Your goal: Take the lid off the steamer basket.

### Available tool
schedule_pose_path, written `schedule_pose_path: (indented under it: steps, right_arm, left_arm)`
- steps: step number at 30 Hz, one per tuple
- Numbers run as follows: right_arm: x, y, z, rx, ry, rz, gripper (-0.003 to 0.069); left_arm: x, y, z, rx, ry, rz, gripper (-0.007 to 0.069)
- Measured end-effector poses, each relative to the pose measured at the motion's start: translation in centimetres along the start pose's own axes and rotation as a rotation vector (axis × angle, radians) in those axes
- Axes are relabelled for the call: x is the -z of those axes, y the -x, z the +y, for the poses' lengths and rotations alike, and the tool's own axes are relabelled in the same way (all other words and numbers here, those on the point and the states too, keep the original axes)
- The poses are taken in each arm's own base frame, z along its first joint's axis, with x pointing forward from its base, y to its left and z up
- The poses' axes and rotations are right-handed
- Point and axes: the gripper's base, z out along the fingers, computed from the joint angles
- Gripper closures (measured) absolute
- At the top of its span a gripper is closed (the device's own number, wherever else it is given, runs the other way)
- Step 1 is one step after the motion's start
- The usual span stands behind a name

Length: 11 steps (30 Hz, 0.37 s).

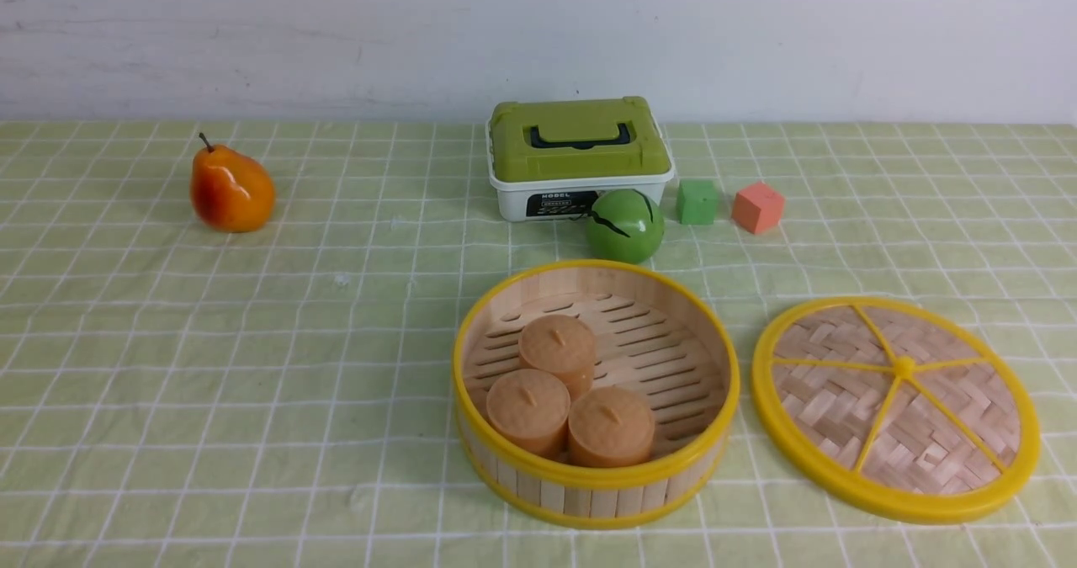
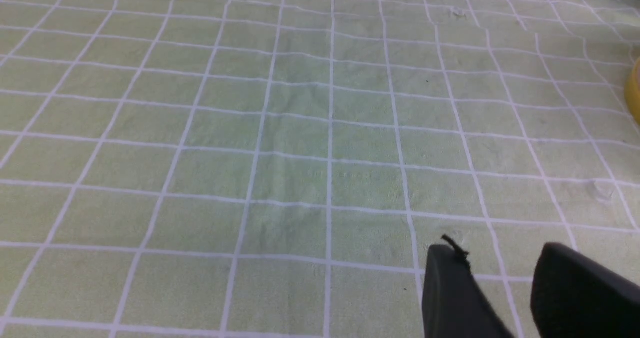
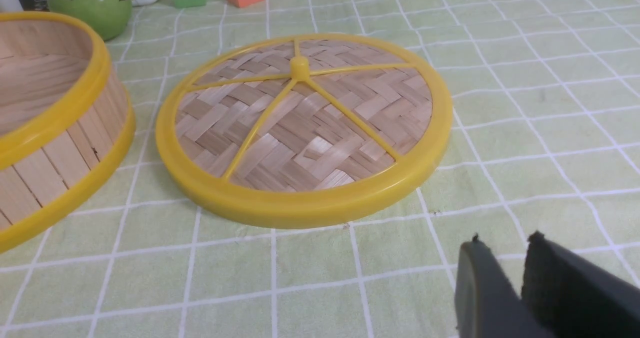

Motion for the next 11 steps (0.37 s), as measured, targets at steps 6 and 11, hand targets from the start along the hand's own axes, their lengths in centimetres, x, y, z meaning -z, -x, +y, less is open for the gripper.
schedule_pose_path:
  steps: [6, 11]
  right_arm:
    - [0.0, 0.0, 0.0, 0.0, 0.0, 0.0, 0.0537]
    - [0.0, 0.0, 0.0, 0.0, 0.0, 0.0, 0.0529]
  left_arm:
    - [0.0, 0.0, 0.0, 0.0, 0.0, 0.0, 0.0386]
    - [0.0, 0.0, 0.0, 0.0, 0.0, 0.0, 0.0386]
